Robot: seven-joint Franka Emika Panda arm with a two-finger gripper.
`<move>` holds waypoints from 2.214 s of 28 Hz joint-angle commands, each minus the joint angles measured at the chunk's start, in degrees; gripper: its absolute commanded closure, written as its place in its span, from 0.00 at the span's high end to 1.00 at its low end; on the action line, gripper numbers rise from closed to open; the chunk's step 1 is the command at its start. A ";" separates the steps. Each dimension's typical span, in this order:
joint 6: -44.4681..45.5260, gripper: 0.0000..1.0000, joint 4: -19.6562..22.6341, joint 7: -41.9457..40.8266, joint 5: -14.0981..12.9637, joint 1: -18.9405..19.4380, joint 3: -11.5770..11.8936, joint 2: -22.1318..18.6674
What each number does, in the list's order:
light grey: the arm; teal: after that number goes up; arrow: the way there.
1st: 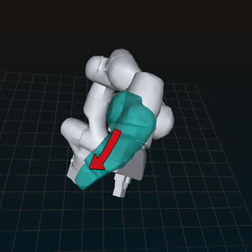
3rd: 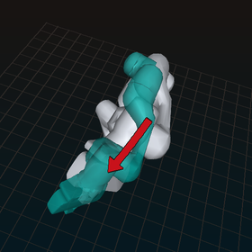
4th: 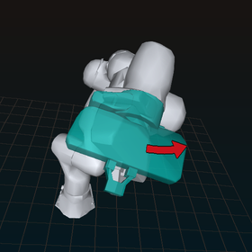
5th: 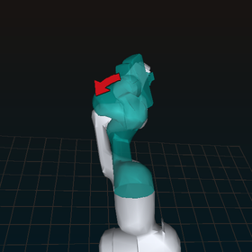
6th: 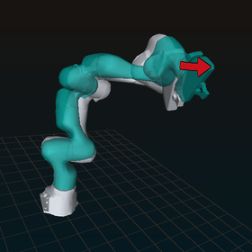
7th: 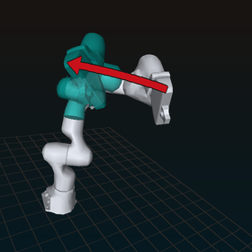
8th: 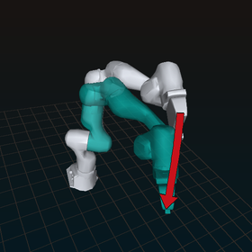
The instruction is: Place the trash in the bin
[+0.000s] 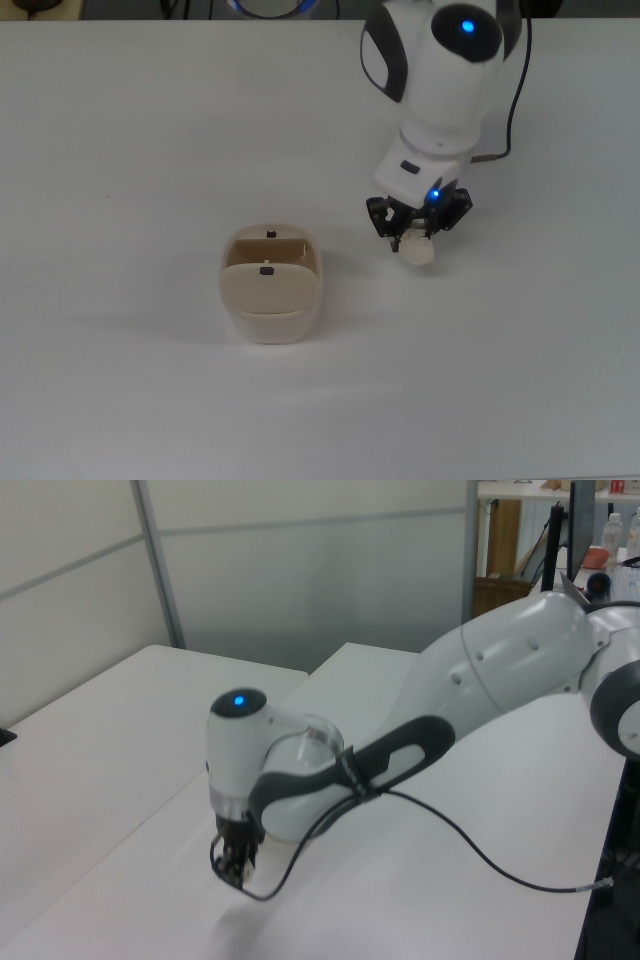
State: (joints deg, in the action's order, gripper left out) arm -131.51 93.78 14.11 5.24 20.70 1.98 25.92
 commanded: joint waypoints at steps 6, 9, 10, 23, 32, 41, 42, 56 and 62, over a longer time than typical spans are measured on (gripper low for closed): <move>-0.41 0.39 -0.26 0.75 1.09 -0.14 7.85 -6.14; -0.32 0.39 -1.05 0.66 1.00 -0.14 10.31 -6.14; -0.41 0.39 -1.06 0.66 0.91 -0.14 11.02 -6.14; -1.03 0.67 -1.23 -1.28 -0.14 -3.65 14.10 -4.48; 0.29 1.00 -1.14 -1.01 -1.28 -4.00 13.92 -6.75; 17.06 1.00 -1.23 -8.65 -2.07 -5.85 14.36 -14.66; 18.82 1.00 -1.32 -9.53 -2.77 -6.28 14.36 -15.54; 36.06 1.00 -1.14 -14.20 -4.98 -8.57 14.89 -25.21; 37.73 1.00 -0.71 -14.02 -4.98 -8.49 14.45 -27.23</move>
State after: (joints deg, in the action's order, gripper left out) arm -94.95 91.69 1.11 1.15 12.03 16.44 0.80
